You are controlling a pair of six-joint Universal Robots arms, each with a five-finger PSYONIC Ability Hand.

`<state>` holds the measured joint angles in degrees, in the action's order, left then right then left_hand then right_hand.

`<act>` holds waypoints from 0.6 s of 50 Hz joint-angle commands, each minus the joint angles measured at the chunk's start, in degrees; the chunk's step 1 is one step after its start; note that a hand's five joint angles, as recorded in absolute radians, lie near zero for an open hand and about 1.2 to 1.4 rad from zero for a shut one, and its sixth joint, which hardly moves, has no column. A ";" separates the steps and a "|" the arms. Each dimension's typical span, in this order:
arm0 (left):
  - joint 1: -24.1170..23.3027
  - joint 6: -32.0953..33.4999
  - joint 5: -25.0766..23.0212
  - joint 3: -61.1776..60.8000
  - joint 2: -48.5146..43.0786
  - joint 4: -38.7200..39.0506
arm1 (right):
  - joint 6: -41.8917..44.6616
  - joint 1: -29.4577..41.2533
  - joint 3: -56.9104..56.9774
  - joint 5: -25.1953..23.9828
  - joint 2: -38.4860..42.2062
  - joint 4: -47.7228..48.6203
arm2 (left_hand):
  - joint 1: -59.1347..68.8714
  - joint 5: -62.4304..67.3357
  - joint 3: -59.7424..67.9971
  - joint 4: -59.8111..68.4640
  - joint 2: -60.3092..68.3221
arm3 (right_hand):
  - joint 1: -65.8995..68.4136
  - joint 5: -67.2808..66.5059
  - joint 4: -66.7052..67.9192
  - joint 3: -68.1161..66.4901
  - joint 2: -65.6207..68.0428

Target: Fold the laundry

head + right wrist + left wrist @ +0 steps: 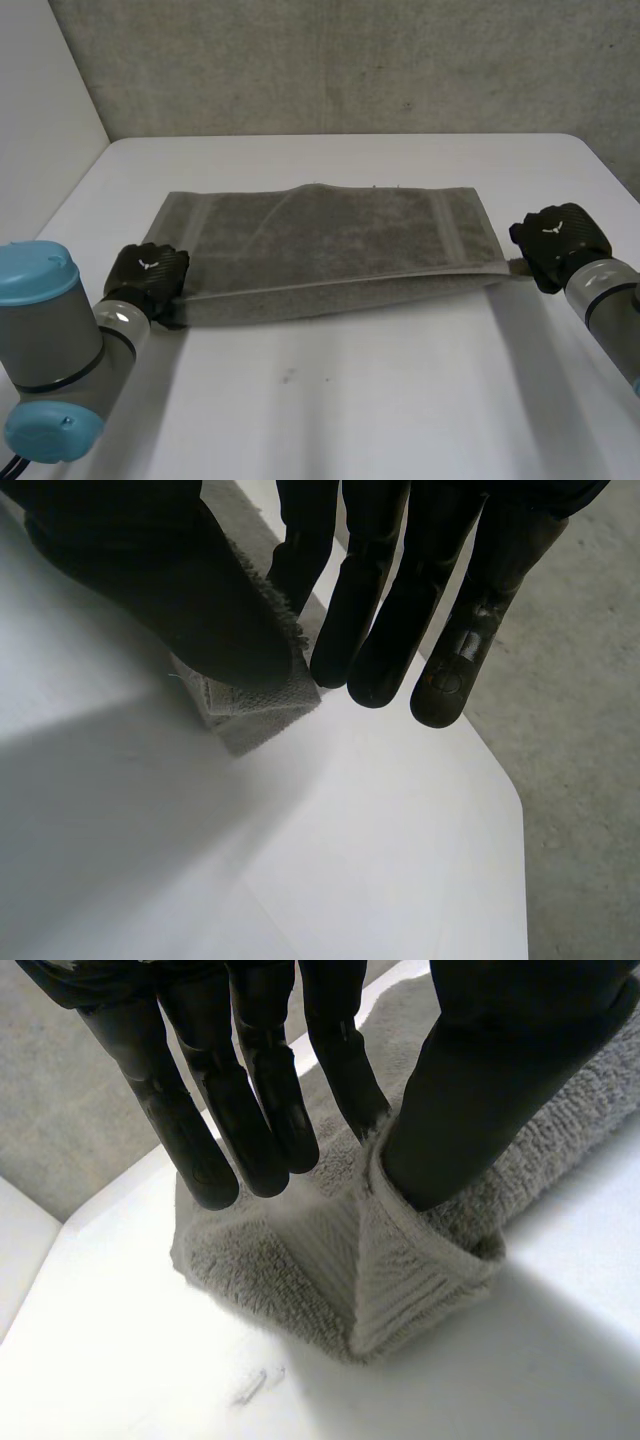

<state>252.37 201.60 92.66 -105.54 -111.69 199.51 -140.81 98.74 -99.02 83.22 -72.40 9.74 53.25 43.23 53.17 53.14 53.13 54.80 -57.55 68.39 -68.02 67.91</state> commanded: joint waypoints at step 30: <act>3.83 0.29 -7.13 10.24 20.70 -16.40 | 3.79 -1.71 9.19 -0.34 -12.76 -12.38 | 26.75 26.77 26.83 26.86 26.87 | 25.20 -12.45 11.61 -11.98 12.09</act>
<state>255.37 201.63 90.80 -102.80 -100.35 191.71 -142.69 97.23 -95.62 83.24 -76.65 6.90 66.16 57.84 69.22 69.23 69.28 54.80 -57.55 68.39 -68.02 67.91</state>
